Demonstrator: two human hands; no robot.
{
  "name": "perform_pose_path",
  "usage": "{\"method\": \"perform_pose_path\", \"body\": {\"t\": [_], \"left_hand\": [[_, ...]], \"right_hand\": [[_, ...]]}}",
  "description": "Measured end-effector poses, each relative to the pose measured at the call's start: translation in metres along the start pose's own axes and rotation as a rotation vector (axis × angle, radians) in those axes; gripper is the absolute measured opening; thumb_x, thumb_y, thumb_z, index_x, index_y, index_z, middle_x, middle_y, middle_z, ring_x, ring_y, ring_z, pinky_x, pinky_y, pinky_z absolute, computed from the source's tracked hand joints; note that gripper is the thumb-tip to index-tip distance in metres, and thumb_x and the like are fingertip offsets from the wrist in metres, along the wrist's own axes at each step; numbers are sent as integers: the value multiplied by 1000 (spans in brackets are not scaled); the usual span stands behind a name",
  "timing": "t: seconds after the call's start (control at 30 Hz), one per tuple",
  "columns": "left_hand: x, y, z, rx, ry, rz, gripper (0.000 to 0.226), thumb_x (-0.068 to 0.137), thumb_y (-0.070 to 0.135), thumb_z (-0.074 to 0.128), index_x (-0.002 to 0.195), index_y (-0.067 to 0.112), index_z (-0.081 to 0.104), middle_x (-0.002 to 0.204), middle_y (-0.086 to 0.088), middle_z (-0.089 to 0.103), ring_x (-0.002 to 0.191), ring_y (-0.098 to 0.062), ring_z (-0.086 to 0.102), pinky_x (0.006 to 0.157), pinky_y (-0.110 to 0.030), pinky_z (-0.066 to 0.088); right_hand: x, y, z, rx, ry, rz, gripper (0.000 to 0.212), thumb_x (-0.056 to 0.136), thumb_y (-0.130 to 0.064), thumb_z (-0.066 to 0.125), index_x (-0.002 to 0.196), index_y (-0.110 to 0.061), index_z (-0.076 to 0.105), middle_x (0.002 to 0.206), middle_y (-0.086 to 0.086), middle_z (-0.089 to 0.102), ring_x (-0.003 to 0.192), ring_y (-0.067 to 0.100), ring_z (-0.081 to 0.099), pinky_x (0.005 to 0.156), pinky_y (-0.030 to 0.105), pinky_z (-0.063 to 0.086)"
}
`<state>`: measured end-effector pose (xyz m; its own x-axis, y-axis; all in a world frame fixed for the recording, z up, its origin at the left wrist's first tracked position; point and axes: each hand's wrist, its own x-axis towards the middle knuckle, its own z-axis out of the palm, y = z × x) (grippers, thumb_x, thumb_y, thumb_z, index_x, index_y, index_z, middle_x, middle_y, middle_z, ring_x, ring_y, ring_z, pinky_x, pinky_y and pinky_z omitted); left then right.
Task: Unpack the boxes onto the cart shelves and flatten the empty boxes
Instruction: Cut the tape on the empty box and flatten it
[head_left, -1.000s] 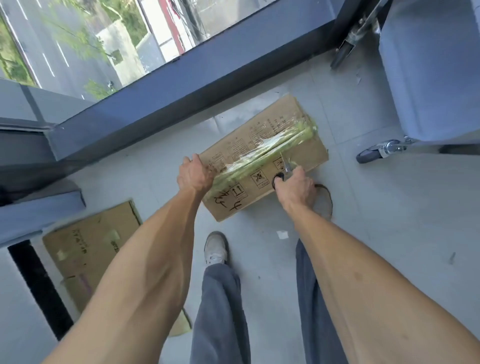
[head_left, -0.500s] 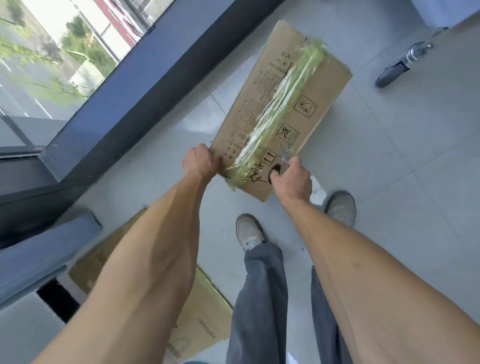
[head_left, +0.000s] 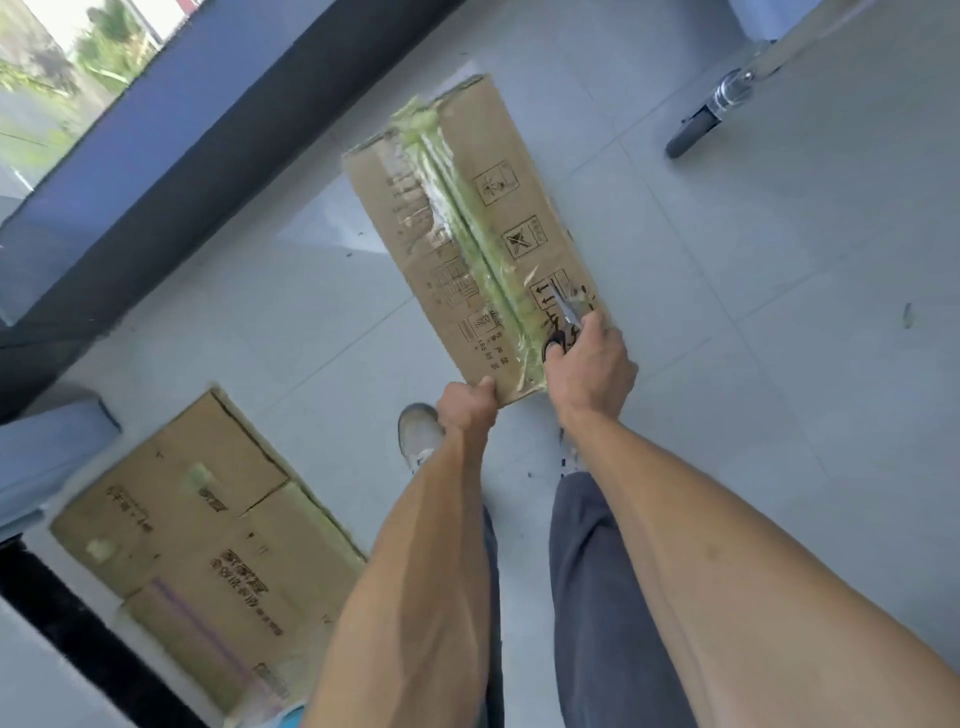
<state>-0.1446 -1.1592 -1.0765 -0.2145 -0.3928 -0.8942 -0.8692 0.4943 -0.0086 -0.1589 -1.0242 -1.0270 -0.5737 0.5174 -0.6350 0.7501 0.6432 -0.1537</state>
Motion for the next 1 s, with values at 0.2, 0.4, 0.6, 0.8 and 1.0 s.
{"method": "perform_pose_path", "body": {"t": [0.2, 0.4, 0.6, 0.8, 1.0], "left_hand": [[-51, 38, 69, 143, -138, 63, 35, 94, 26, 45, 85, 1, 67, 85, -15, 73, 75, -30, 65, 71, -31, 54], [-43, 119, 16, 862, 429, 767, 30, 84, 28, 67, 108, 15, 53, 103, -7, 59, 89, -23, 54, 76, -36, 50], [-10, 198, -3, 1453, 275, 908, 156, 50, 68, 86, 154, 23, -21, 158, -29, -23, 148, -46, -13, 118, -61, 3], [3, 196, 0, 1522, 278, 1006, 147, 42, 68, 88, 152, 27, 0, 151, -28, 20, 142, -49, 19, 113, -65, 23], [12, 178, -27, 1525, 328, 1081, 130, 47, 78, 74, 146, 21, 12, 126, -22, 41, 116, -40, 43, 101, -60, 35]], "right_hand": [[18, 56, -22, -29, 80, 100, 42, 95, -30, 57, 131, -12, 45, 119, 16, 58, 109, 33, 56, 89, 44, 41], [26, 66, -22, 107, 30, 272, 44, 96, -29, 56, 131, -7, 41, 118, 21, 57, 105, 40, 58, 82, 45, 46], [35, 51, -10, 214, 2, 337, 47, 97, -29, 56, 135, -9, 38, 115, 18, 59, 98, 38, 62, 73, 42, 48], [34, 29, 4, 220, 12, 374, 50, 97, -27, 57, 139, -9, 36, 118, 18, 56, 102, 37, 61, 76, 43, 49], [14, 5, 11, 156, 86, 356, 46, 96, -22, 56, 136, -7, 37, 120, 19, 55, 105, 37, 58, 76, 42, 45]]}}
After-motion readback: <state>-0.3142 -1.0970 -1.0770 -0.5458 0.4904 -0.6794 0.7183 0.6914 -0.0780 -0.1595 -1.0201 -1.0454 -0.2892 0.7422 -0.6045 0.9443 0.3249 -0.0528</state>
